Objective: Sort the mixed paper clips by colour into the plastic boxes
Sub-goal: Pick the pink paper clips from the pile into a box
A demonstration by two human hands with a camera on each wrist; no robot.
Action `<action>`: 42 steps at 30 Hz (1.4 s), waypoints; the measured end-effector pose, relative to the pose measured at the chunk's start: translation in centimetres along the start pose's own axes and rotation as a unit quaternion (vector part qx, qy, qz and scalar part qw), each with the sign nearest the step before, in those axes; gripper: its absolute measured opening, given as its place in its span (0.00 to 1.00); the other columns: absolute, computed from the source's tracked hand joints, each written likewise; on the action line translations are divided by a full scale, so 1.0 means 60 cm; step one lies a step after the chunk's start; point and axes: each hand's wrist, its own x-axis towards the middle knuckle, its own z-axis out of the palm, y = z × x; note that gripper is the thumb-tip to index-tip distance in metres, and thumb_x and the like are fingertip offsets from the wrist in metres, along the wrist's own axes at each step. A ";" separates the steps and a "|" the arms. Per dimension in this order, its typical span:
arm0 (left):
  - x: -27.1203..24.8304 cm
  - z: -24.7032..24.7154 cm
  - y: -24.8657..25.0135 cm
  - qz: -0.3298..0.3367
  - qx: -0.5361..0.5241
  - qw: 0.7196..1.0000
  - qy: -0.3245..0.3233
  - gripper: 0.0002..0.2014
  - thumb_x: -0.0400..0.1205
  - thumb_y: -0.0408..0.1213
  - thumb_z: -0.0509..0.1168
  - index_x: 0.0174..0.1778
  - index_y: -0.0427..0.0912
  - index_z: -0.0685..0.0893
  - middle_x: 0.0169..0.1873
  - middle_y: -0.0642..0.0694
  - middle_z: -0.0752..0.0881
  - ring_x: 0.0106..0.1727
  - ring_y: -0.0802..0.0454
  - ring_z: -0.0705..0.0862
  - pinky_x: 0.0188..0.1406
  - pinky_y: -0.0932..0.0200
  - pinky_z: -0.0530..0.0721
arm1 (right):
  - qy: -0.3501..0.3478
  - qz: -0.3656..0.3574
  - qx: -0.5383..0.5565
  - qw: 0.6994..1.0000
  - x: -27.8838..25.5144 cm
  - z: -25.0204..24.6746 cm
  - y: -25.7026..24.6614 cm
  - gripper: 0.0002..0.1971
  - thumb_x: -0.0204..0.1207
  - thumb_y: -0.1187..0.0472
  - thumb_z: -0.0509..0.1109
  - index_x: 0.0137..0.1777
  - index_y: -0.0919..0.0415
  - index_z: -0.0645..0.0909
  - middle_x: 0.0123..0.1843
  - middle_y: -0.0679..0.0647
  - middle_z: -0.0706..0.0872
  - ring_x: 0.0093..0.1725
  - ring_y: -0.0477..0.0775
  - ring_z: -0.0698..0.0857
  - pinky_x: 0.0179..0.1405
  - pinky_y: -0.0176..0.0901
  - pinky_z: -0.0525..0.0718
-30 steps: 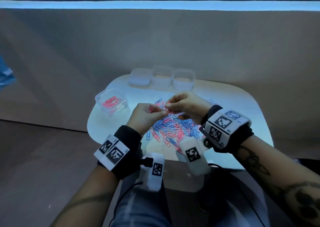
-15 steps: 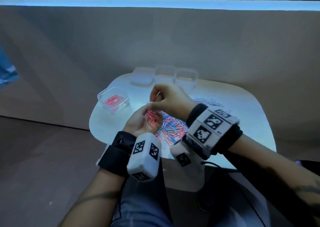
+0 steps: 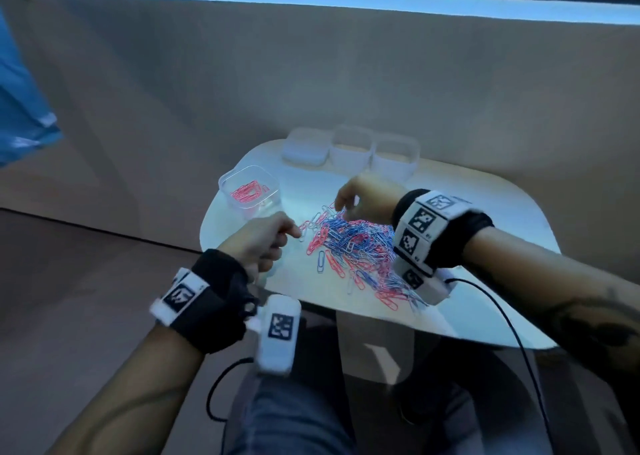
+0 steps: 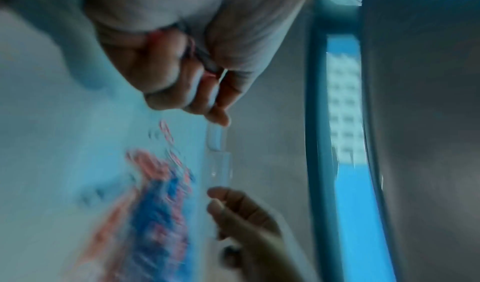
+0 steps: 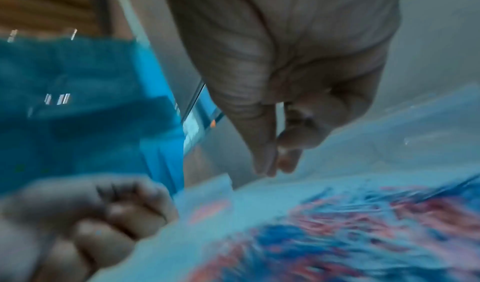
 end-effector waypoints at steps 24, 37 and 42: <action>0.028 0.023 -0.023 0.147 0.254 0.953 0.075 0.13 0.71 0.38 0.77 0.32 0.44 0.77 0.24 0.55 0.74 0.26 0.62 0.70 0.24 0.68 0.64 | -0.097 -0.112 -0.106 0.983 0.041 0.050 -0.032 0.08 0.76 0.61 0.67 0.52 0.63 0.80 0.49 0.53 0.75 0.48 0.52 0.73 0.51 0.46 0.75; 0.016 0.064 -0.040 0.037 -0.264 0.960 0.084 0.17 0.87 0.42 0.53 0.34 0.40 0.75 0.21 0.50 0.72 0.12 0.64 0.66 0.10 0.75 0.62 | 0.014 -0.070 0.202 0.977 0.025 0.025 0.008 0.06 0.72 0.65 0.73 0.48 0.64 0.81 0.32 0.45 0.75 0.33 0.44 0.75 0.30 0.23 0.70; 0.010 0.071 -0.029 -0.057 -0.567 0.818 -0.075 0.27 0.87 0.41 0.54 0.27 0.31 0.84 0.21 0.42 0.84 0.20 0.52 0.84 0.25 0.63 0.85 | -0.018 -0.101 0.388 0.916 0.007 0.017 -0.022 0.07 0.72 0.70 0.72 0.37 0.60 0.80 0.35 0.58 0.83 0.33 0.43 0.81 0.39 0.30 0.79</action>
